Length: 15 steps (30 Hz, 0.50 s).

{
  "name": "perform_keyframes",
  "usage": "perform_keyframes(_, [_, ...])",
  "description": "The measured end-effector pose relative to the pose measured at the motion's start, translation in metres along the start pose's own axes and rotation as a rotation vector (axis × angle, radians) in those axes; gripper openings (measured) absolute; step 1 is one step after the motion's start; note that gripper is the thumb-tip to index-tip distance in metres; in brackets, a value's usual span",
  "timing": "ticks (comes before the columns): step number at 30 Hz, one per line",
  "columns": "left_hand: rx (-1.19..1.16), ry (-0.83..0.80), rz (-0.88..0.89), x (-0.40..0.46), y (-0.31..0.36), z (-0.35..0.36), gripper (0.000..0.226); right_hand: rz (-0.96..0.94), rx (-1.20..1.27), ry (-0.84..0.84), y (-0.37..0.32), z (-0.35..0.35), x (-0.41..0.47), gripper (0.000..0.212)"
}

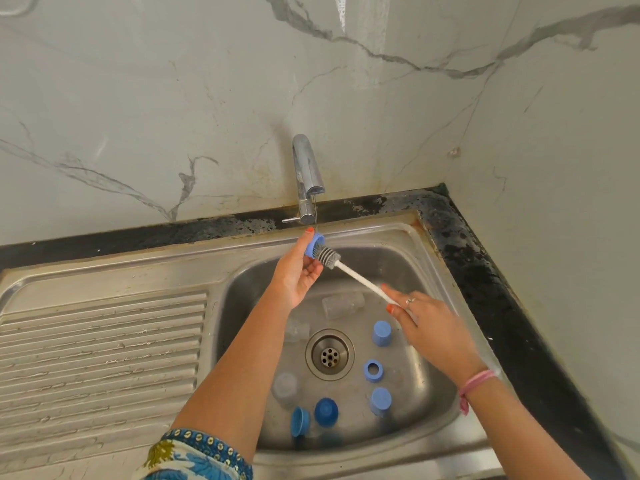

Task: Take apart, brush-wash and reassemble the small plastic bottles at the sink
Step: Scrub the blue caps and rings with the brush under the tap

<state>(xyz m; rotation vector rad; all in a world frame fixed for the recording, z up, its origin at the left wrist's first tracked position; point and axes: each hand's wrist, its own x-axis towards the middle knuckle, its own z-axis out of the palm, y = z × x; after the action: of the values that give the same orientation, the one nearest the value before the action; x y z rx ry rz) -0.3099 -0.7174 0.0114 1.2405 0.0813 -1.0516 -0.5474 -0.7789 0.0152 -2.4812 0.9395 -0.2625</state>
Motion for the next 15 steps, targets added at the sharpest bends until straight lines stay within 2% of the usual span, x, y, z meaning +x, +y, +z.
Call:
perform_keyframes(2, [0.055, -0.022, 0.017, -0.001, 0.002, 0.0, 0.033, -0.032, -0.255, 0.009, 0.0, -0.005, 0.008, 0.045])
perform_keyframes(4, [0.036, -0.045, 0.027, -0.002, 0.006, 0.001, 0.019, -0.055, -0.423, -0.023, -0.003, -0.01, 0.015, 0.046])
perform_keyframes(5, [0.002, -0.053, 0.024, -0.002, 0.009, 0.002, 0.015, -0.069, -0.457, -0.055, -0.006, -0.012, 0.018, 0.046])
perform_keyframes(7, [-0.089, -0.07, -0.006, -0.003, 0.015, 0.006, 0.02, -0.076, -0.366, -0.099, -0.013, -0.01, 0.023, 0.046])
perform_keyframes(11, [-0.11, -0.058, -0.005, -0.003, 0.017, 0.018, 0.031, 0.028, 0.109, -0.124, -0.022, 0.005, 0.023, 0.038])
perform_keyframes(15, [-0.31, -0.213, 0.031, -0.001, 0.009, 0.018, 0.017, 0.371, 1.09, -0.29, -0.039, 0.004, 0.01, 0.027])
